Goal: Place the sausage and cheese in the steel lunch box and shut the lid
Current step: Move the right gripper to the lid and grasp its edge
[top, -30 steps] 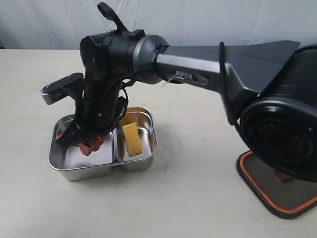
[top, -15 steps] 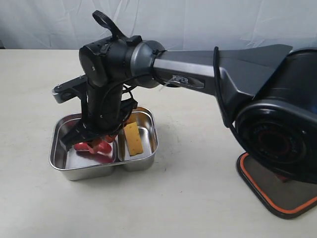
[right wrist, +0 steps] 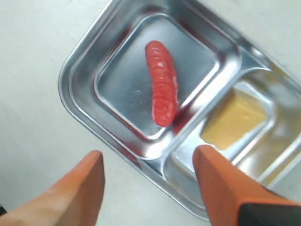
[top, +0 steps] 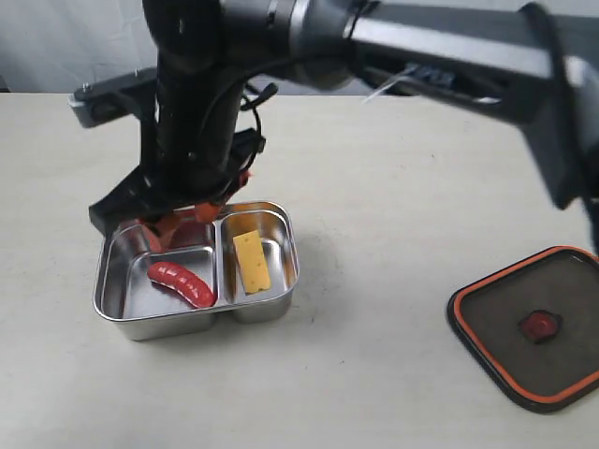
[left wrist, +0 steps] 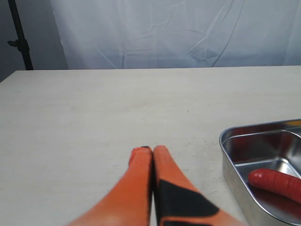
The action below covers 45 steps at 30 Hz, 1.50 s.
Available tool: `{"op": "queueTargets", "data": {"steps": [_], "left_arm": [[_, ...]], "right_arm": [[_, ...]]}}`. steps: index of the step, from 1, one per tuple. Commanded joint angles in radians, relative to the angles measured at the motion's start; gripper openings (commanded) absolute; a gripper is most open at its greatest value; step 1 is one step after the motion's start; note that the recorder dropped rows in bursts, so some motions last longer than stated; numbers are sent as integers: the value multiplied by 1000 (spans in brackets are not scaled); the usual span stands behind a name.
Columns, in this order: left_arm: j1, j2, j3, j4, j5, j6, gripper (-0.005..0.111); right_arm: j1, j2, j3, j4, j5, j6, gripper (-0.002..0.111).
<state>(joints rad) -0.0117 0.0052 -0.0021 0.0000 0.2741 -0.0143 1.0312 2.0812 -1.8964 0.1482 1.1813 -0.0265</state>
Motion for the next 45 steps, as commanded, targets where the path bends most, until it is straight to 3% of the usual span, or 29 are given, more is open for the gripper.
{"op": "queueTargets", "data": {"steps": [1,6,11,21,25,31,39,42,45], "left_arm": [[0,-5,2,0,-13,-2,0],[0,-5,2,0,-13,-2,0],[0,-5,2,0,-13,-2,0],[0,-5,2,0,-13,-2,0],[0,-5,2,0,-13,-2,0],[0,-5,2,0,-13,-2,0],[0,-5,2,0,-13,-2,0],[0,-5,2,0,-13,-2,0],[0,-5,2,0,-13,-2,0]], "right_arm": [[-3,-115,6,-135,40,74,57],[-9,-236,142,-340,40,187,56],[-50,-362,406,-478,40,329,51],[-314,-425,863,-450,-97,433,51],[-372,-425,1017,-454,-210,430,51],[-372,-410,1054,-394,-434,495,51],[-372,-306,1054,-395,-526,555,50],[-372,-283,1054,-382,-558,555,42],[-372,-263,1054,-363,-559,559,25]]}}
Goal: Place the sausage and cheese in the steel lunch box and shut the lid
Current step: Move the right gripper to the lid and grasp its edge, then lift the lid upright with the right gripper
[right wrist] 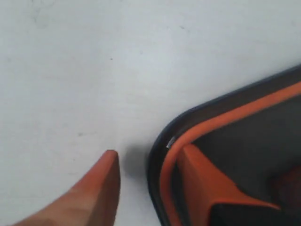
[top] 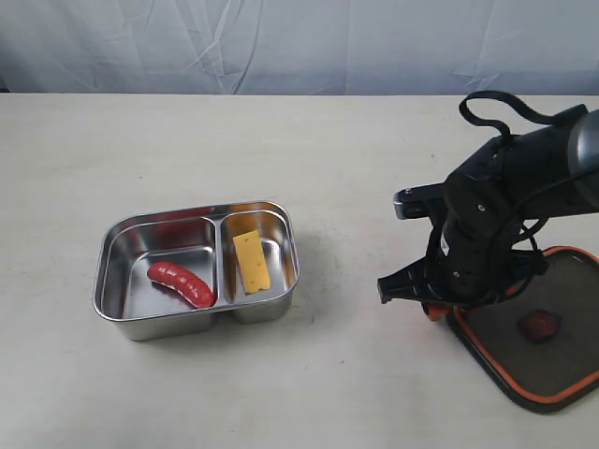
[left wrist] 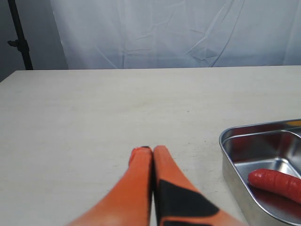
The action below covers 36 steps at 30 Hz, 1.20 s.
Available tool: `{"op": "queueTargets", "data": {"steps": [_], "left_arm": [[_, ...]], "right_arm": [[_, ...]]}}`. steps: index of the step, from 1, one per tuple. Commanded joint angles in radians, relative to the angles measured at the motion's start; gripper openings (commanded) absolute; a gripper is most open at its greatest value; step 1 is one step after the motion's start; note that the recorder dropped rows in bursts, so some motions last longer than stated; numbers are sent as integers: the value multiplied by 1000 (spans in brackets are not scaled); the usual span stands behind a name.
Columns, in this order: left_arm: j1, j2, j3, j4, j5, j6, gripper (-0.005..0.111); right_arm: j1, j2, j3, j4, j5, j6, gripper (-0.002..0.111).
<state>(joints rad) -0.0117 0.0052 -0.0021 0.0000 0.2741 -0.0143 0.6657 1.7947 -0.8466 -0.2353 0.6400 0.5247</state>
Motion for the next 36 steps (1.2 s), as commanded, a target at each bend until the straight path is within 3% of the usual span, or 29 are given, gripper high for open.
{"op": "queueTargets", "data": {"steps": [1,7,29,32,36], "left_arm": [[0,-5,2,0,-13,-2,0],[0,-5,2,0,-13,-2,0],[0,-5,2,0,-13,-2,0],[0,-5,2,0,-13,-2,0],[0,-5,2,0,-13,-2,0]], "right_arm": [[-7,27,4,28,-16,8,21],[-7,54,4,54,-18,8,1],[-7,57,4,69,19,-6,1],[-7,57,4,77,19,-25,16],[-7,58,4,86,10,-29,51]]}}
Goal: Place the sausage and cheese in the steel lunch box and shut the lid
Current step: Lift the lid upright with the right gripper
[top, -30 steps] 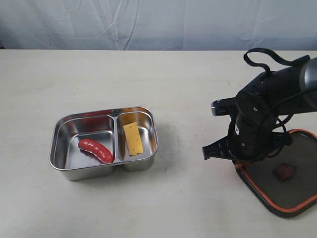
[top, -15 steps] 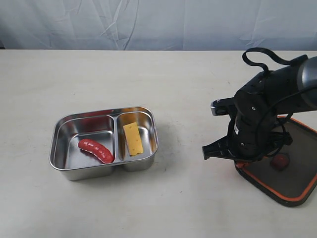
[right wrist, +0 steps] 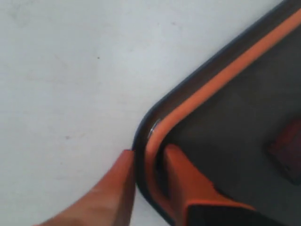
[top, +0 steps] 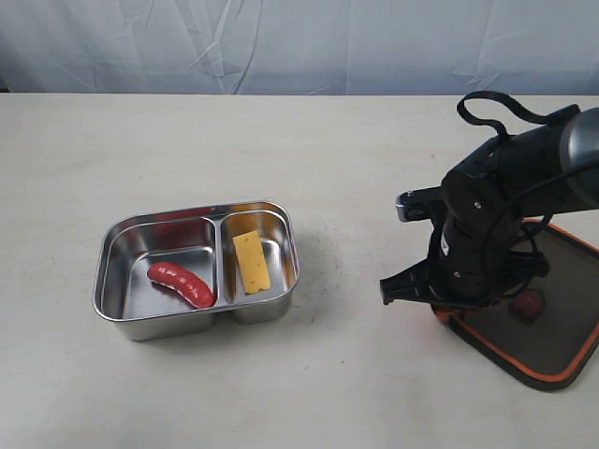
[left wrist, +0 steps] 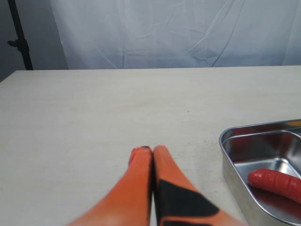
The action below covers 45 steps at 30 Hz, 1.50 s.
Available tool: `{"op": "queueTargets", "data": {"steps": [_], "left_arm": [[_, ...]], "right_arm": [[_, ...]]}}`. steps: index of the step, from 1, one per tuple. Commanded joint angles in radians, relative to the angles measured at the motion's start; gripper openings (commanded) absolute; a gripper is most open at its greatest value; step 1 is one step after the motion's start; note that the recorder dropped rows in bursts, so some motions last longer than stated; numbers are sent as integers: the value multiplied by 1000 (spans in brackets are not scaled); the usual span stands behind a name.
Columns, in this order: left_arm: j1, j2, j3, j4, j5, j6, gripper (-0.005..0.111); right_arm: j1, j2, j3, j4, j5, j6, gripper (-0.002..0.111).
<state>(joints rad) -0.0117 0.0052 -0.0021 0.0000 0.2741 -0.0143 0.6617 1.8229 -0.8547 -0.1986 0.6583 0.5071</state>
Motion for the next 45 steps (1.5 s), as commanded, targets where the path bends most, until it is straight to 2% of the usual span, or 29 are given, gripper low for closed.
{"op": "queueTargets", "data": {"steps": [1,3,5,8,9,10,16,27,37,45], "left_arm": [[0,-5,2,0,-13,-2,0],[0,-5,2,0,-13,-2,0],[0,-5,2,0,-13,-2,0],[0,-5,2,0,-13,-2,0],[0,-5,2,0,-13,-2,0],[0,-5,2,0,-13,-2,0],[0,-5,2,0,-13,-2,0],[0,-5,2,0,-13,-2,0],[0,-5,2,0,-13,-2,0],[0,-5,2,0,-13,-2,0]], "right_arm": [[-3,30,12,50,-8,-11,57],[-3,36,12,52,-8,-11,57],[-3,40,12,52,-14,-11,50],[-3,42,12,54,-18,-11,21],[-3,42,12,47,-18,-11,5],[-3,42,12,47,-18,-11,0],[-3,-10,12,53,20,-43,0],[38,-415,12,52,73,-64,0],[38,-619,12,56,161,-94,0],[38,-752,12,217,204,-242,0]]}}
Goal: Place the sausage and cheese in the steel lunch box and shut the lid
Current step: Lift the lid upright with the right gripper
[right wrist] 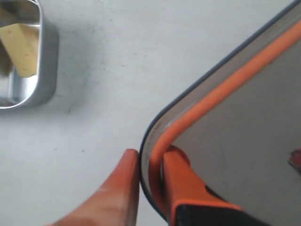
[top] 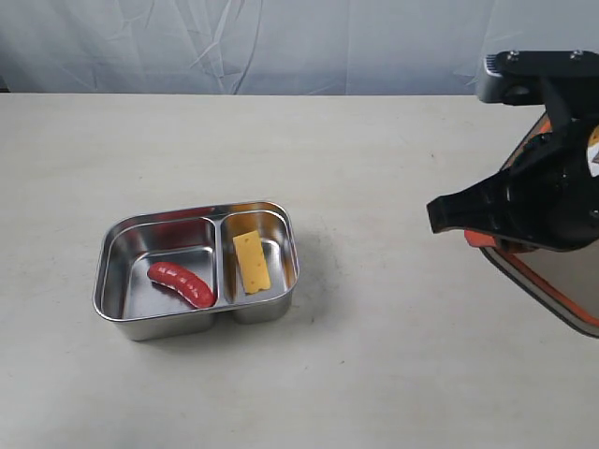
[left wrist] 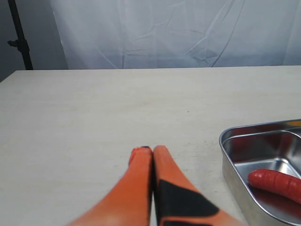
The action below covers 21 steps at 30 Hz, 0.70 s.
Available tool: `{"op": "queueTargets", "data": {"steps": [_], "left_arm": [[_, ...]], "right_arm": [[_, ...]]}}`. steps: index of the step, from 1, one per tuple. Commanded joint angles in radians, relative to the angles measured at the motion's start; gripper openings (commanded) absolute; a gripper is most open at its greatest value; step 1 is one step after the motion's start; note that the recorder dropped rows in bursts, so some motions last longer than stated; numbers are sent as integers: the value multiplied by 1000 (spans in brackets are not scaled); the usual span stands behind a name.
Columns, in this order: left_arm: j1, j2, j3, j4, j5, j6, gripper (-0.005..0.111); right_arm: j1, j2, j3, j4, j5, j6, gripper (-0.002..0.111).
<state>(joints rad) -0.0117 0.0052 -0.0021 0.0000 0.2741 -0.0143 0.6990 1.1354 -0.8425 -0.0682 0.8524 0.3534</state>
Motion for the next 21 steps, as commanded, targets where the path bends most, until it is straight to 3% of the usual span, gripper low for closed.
{"op": "queueTargets", "data": {"steps": [1,3,5,10,13,17,21], "left_arm": [[0,-5,2,14,-29,-2,0],[0,-5,2,57,-81,-2,0],[0,-5,2,10,-157,-22,0],[0,-5,2,-557,-291,-187,0],[0,-5,2,-750,-330,-187,0],[0,-5,2,-940,-183,-192,0],[0,-5,2,-954,-1,-192,0]], "right_arm": [[1,-81,0,110,10,-107,0],[1,-109,0,149,10,-123,0],[1,-134,0,169,10,-136,0],[1,-187,0,225,12,-152,0],[1,-210,0,293,9,-184,0],[1,-226,0,438,-1,-254,0],[1,-226,0,574,-28,-328,0]]}}
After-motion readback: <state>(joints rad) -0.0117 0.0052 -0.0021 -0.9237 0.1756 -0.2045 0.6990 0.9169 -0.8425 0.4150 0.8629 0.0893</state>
